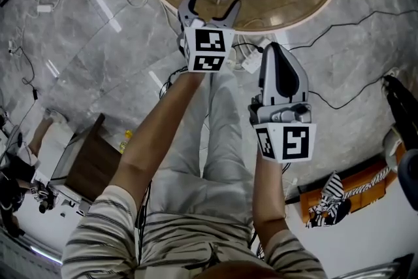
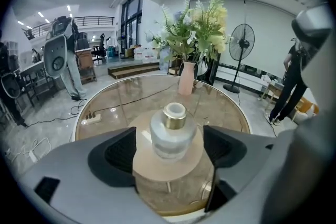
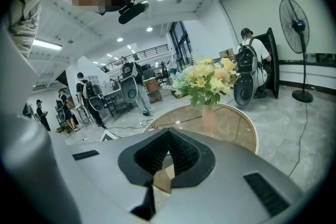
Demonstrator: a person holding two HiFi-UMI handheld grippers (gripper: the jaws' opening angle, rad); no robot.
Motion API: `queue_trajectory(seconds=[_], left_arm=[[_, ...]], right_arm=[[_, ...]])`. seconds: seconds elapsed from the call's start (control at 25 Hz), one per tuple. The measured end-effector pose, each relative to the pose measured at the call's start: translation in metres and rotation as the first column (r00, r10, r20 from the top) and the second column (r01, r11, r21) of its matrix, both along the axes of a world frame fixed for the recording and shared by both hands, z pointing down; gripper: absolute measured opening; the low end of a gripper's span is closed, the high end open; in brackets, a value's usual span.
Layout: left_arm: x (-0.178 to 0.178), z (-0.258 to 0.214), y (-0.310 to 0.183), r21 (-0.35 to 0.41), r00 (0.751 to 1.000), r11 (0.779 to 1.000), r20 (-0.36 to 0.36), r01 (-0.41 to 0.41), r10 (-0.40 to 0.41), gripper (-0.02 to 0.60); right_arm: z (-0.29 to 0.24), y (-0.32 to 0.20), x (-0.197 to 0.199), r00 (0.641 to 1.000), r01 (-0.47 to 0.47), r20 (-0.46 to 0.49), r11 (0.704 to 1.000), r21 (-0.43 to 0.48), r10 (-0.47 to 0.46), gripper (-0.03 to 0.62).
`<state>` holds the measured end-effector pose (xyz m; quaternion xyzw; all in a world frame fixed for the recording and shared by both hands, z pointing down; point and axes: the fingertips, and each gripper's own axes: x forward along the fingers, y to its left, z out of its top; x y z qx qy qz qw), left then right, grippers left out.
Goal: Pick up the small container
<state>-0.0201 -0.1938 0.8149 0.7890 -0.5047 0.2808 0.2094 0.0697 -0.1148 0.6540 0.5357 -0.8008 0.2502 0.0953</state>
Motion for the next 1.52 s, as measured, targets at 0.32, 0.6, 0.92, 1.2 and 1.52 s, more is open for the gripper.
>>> queue_trajectory(seconds=[0.32,0.6,0.92,1.2,1.52], left_arm=[[0.012,0.018,-0.016,0.016,1.0,1.0,0.021,-0.023,0.022,0.393],[0.014,0.03,-0.025,0.009,0.999,1.0,0.051,-0.013,0.012,0.388],[0.016,0.036,-0.03,0.022,0.998,1.0,0.066,-0.008,0.006,0.341],[0.016,0.036,-0.03,0.0,0.997,1.0,0.078,-0.018,0.018,0.327],[0.005,0.029,-0.021,-0.027,0.996,1.0,0.083,-0.016,0.018,0.327]], right_arm=[[0.01,-0.005,0.01,1.0,-0.016,-0.011,1.0,-0.018,0.016,0.011],[0.015,-0.007,0.017,0.999,-0.05,0.014,0.998,-0.048,0.05,0.011],[0.015,-0.007,0.018,0.999,-0.049,0.016,0.997,-0.053,0.05,0.011],[0.015,-0.003,0.023,0.999,-0.049,-0.012,0.996,-0.069,0.049,0.01],[0.003,-0.003,0.018,0.999,-0.041,-0.005,0.998,-0.055,0.04,0.01]])
